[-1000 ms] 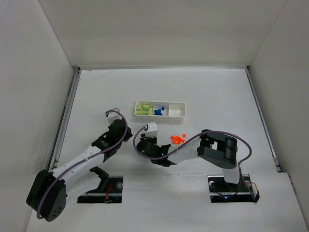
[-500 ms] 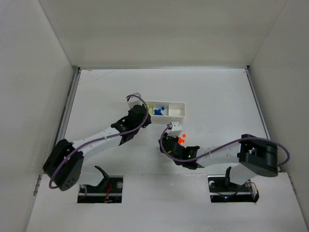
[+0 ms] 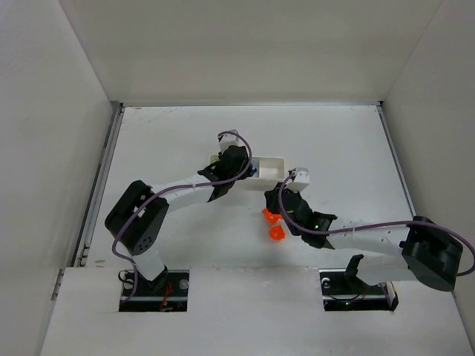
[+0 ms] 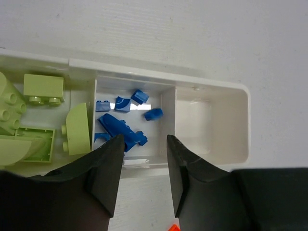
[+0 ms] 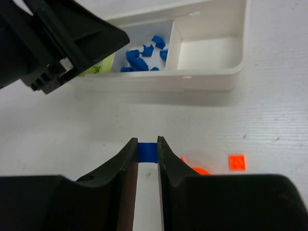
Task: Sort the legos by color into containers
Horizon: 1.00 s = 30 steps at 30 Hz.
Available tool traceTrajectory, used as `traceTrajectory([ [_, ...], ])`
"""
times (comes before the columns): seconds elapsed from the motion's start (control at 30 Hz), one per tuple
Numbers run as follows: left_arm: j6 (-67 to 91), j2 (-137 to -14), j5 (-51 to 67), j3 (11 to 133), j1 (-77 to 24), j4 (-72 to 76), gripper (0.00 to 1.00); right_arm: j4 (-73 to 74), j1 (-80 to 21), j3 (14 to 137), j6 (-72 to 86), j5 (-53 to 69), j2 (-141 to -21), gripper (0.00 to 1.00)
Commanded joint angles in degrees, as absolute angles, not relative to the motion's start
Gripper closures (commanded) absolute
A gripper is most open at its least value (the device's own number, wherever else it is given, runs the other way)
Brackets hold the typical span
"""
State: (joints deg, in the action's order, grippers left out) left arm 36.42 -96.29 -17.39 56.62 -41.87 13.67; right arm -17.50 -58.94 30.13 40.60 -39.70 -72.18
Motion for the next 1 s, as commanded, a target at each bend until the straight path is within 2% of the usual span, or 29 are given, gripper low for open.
traceTrajectory([
  [0.0,35.9,-93.2,-17.8,57.7,-41.1,15.6,0.61,-22.6,-55.3,32.7,36.7,-36.0,-72.3,0.76],
  [0.07,36.2,-90.6,-17.9,55.4,-40.7,15.6,0.61,-23.6,-53.3,34.3,36.1,-34.4,-73.8,0.76],
  [0.3,36.7,-78.0,-20.5,42.3,-42.7,17.3,0.71,-25.7,-48.8,43.8,32.6,-29.8,-84.4,0.76],
  [0.5,37.7,-69.9,-20.8,31.9,-48.9,15.2,0.69,-25.0,-47.0,52.5,31.0,-27.3,-94.4,0.75],
  [0.6,39.6,-69.5,-21.2,29.6,-53.9,15.2,0.67,-24.3,-46.5,55.5,30.8,-26.7,-97.1,0.71],
  [0.77,41.5,-73.4,-21.3,29.7,-60.1,17.4,0.65,-22.8,-46.4,57.8,30.9,-26.7,-98.1,0.54],
  [0.97,40.6,-80.1,-20.7,33.0,-66.0,22.1,0.63,-22.8,-46.4,51.4,32.2,-29.2,-91.2,0.54],
])
